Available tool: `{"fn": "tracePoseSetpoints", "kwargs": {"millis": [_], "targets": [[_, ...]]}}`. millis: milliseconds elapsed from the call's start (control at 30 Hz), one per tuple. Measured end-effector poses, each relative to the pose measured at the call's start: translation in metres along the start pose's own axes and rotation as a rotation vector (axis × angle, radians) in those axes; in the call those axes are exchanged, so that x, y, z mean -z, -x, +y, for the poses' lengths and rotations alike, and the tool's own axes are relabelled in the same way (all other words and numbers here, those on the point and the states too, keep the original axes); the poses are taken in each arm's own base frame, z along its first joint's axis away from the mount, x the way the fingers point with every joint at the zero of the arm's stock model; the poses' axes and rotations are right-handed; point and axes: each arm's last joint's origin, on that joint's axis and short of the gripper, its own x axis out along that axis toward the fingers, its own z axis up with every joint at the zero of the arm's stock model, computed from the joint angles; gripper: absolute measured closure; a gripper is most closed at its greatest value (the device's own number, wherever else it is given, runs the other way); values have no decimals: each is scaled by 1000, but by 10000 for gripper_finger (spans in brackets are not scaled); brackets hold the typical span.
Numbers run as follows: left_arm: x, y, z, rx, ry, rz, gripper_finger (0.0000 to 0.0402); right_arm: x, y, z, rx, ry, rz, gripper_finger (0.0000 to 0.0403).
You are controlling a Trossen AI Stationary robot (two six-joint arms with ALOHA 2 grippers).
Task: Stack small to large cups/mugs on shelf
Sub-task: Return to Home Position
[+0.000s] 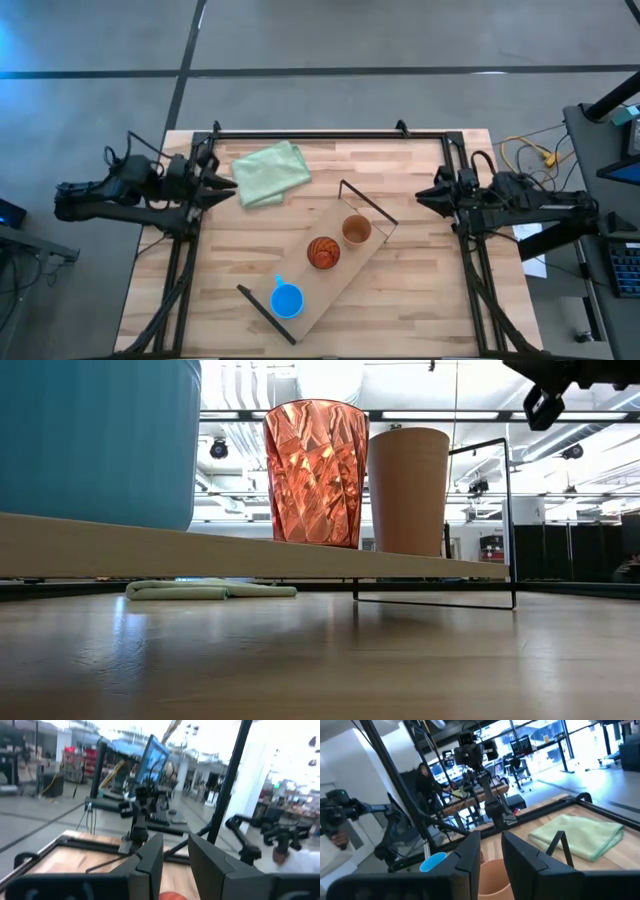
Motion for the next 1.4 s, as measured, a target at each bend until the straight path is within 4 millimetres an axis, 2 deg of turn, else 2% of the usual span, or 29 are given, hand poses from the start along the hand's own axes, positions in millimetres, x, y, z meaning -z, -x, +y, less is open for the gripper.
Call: {"fn": "tracePoseSetpoints", "kwargs": {"millis": [267,533,833,1100,1300,1400], "targets": [[26,13,6,17,6,-74,324,16,11,-9,59,2,-96,324],[46,27,10,39,29,-166,324,32,20,-16,4,-37,-227,332],[67,39,14,53,30,-236,324,49,15,-25,59,-57,-245,325],[84,48,18,72,31,-332,324,59,13,-30,41,-55,-387,332],[95,43,20,64,32,-300,324,60,12,-30,45,-56,-381,333],[106,39,23,58,33,-283,324,59,12,-30,55,-57,-385,329]]}}
